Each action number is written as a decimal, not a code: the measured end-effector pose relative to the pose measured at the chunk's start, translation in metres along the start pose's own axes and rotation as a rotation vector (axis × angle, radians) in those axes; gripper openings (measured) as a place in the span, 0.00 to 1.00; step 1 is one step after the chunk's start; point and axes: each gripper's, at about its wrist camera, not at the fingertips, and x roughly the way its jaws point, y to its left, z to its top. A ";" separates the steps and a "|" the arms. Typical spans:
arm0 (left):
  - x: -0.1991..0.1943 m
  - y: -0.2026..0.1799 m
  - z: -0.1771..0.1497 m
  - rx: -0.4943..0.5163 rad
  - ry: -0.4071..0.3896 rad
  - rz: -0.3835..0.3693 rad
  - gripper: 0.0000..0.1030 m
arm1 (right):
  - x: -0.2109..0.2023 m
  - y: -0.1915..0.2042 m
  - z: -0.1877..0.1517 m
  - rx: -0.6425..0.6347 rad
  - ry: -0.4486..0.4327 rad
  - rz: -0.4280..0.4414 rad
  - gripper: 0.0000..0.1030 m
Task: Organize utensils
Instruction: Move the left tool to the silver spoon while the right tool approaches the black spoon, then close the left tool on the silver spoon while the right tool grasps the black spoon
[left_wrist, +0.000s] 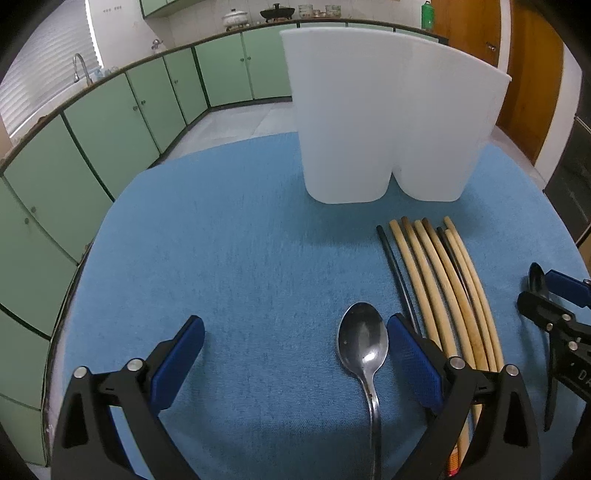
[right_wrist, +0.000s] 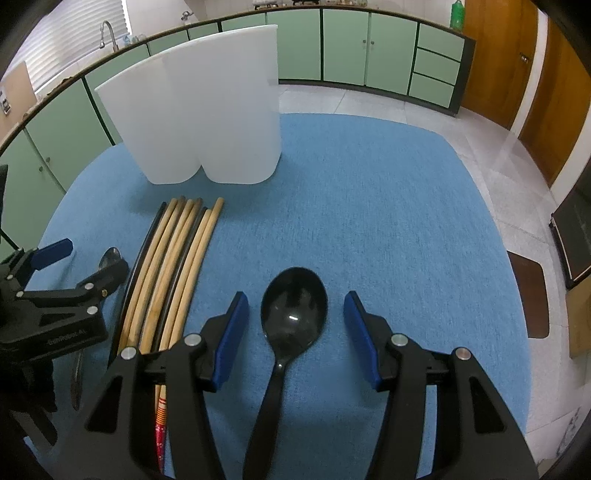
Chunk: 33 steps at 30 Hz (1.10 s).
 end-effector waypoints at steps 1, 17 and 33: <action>0.000 0.001 0.001 -0.010 0.006 -0.005 0.94 | 0.000 0.000 0.001 0.004 0.006 0.004 0.51; -0.030 0.017 -0.010 -0.083 -0.135 -0.248 0.27 | -0.028 -0.003 -0.002 -0.006 -0.182 0.046 0.32; -0.114 0.031 -0.042 -0.079 -0.598 -0.236 0.27 | -0.086 -0.011 0.011 -0.039 -0.479 0.162 0.32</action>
